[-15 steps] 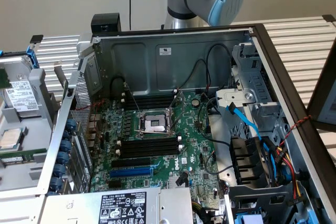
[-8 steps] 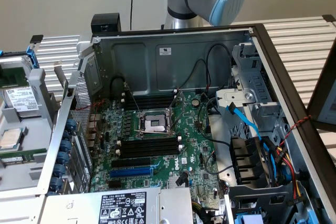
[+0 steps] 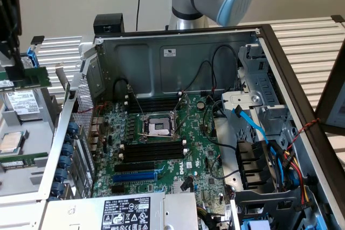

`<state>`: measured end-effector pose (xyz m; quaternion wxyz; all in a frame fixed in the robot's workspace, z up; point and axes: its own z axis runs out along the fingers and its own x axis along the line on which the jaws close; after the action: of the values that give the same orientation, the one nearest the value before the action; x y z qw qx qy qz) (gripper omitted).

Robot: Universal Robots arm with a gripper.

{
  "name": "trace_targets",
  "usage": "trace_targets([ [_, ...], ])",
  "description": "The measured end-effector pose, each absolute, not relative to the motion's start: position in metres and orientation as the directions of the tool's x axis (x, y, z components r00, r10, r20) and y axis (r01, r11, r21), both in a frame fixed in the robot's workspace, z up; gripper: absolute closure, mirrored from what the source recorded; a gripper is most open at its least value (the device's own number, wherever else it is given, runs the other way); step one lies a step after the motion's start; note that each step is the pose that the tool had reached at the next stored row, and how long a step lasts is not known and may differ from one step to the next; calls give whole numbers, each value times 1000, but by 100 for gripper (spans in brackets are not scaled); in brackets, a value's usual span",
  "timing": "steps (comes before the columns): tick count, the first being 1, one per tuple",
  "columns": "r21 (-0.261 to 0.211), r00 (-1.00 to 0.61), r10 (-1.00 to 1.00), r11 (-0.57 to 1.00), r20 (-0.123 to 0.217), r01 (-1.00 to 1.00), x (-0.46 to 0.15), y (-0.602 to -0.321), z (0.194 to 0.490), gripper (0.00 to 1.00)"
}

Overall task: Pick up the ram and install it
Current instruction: 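Pick up the ram and move it above insertion slot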

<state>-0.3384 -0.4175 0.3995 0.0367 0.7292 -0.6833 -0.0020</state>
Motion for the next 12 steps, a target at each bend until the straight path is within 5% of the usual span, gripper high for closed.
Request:
trace_targets([
  [12,62,66,-997,-63,47,-996,-284,-418,399,87],
])
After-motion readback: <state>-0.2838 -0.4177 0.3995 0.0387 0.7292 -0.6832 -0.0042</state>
